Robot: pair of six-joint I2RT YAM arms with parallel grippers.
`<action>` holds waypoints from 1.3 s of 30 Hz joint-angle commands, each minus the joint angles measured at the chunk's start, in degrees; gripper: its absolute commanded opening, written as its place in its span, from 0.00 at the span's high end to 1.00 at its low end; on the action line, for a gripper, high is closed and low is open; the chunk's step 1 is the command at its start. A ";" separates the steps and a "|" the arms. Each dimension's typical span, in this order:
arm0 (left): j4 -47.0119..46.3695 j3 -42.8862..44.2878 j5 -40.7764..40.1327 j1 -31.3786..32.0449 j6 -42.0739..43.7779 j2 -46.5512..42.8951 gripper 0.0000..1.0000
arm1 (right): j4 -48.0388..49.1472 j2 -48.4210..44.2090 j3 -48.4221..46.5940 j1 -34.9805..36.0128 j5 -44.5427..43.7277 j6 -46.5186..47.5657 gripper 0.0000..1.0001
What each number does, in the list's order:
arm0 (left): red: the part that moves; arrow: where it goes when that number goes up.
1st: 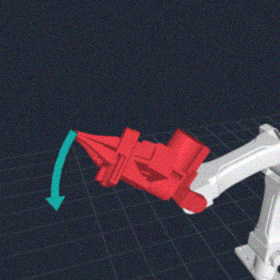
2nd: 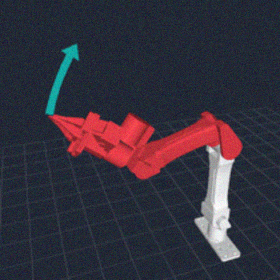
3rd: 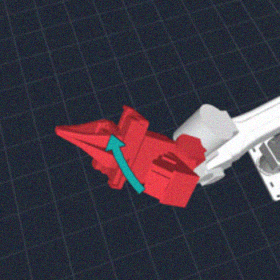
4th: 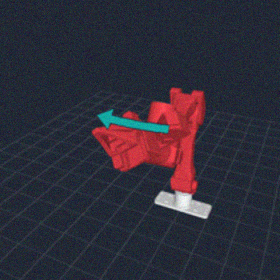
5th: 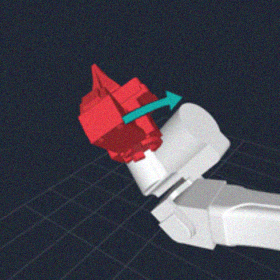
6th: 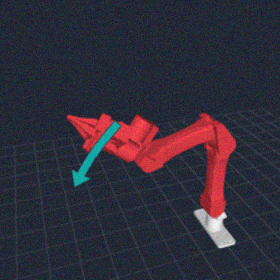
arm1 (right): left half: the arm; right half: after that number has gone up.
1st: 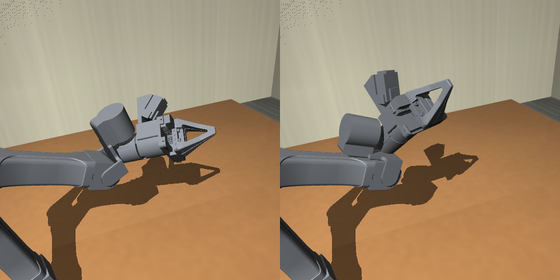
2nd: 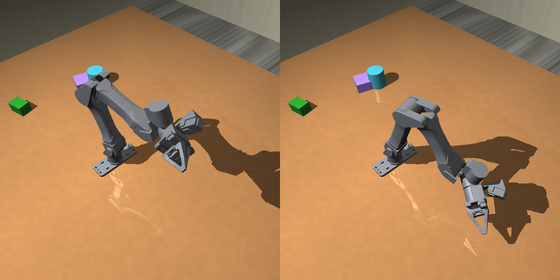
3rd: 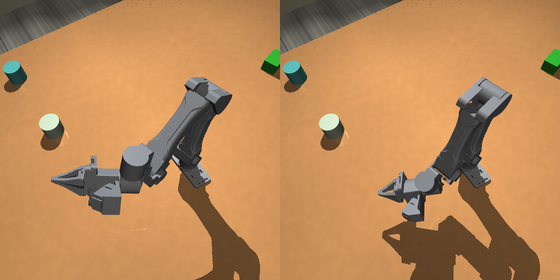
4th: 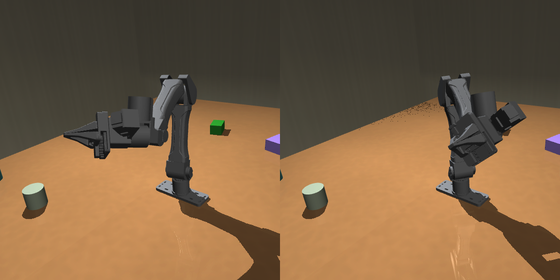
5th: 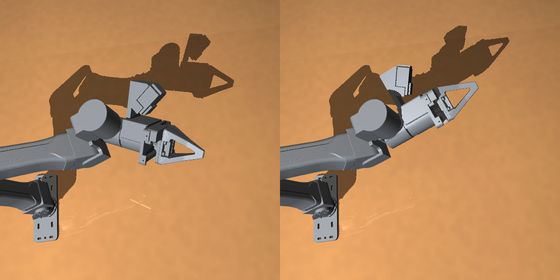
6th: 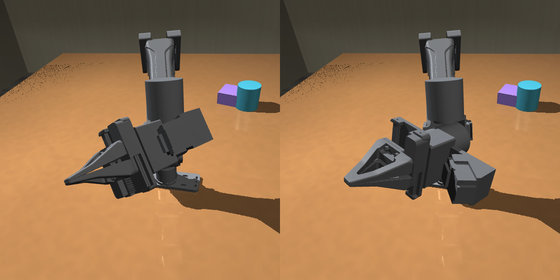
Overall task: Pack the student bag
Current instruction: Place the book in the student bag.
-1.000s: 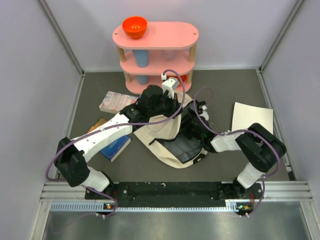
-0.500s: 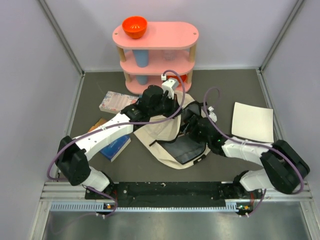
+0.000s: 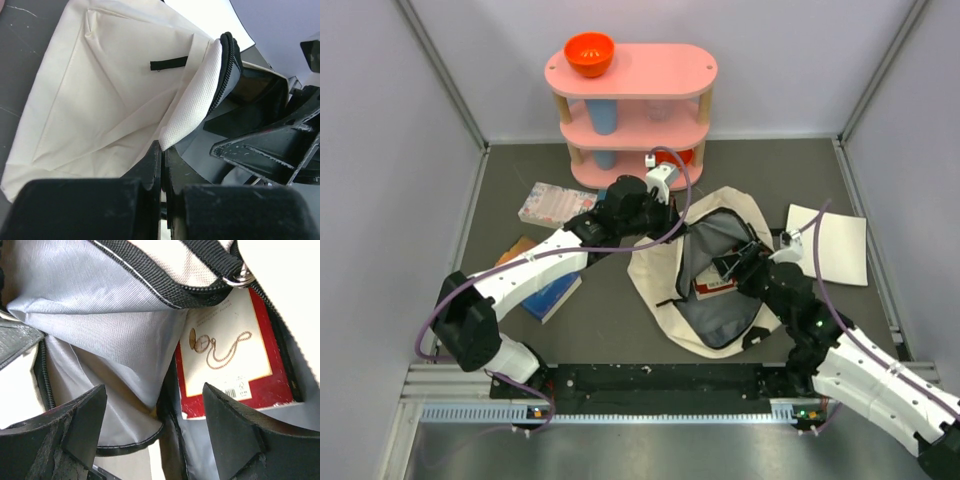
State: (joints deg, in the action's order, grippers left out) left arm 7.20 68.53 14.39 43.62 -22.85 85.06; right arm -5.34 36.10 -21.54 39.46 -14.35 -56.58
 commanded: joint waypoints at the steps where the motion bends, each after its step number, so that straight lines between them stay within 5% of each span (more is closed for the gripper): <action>1: -3.77 -0.59 0.55 -0.55 -0.35 -0.15 1.00 | -5.72 -4.97 -1.48 -0.18 -5.69 0.50 0.23; 10: -5.09 -1.12 1.97 -0.55 -1.85 0.02 1.00 | -6.00 3.88 -3.16 -0.53 -2.62 -0.28 0.19; 16: -1.32 0.72 -3.05 -0.64 0.61 -0.07 1.00 | 16.47 20.65 1.32 -1.40 1.07 -1.17 0.19; 22: 2.90 0.82 -8.33 -3.71 1.23 -0.85 1.00 | 30.89 39.83 -5.79 -2.46 8.36 0.06 0.20; 32: 0.28 -1.11 -2.54 -6.17 3.52 -1.82 1.00 | 19.42 28.25 -9.84 -2.46 15.65 6.04 0.17; 34: -0.87 -1.38 0.54 -6.35 2.90 -1.56 0.93 | 20.19 26.23 -8.09 -3.33 18.20 5.87 0.15; 39: -2.72 -2.08 6.17 -7.23 1.06 -1.91 0.52 | 21.95 22.01 -5.89 -3.95 23.93 4.02 0.15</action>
State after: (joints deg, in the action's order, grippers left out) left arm 9.52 67.20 15.18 37.39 -20.86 85.23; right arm 15.25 61.52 -27.92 36.16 4.40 -52.71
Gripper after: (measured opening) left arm 0.342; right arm 0.846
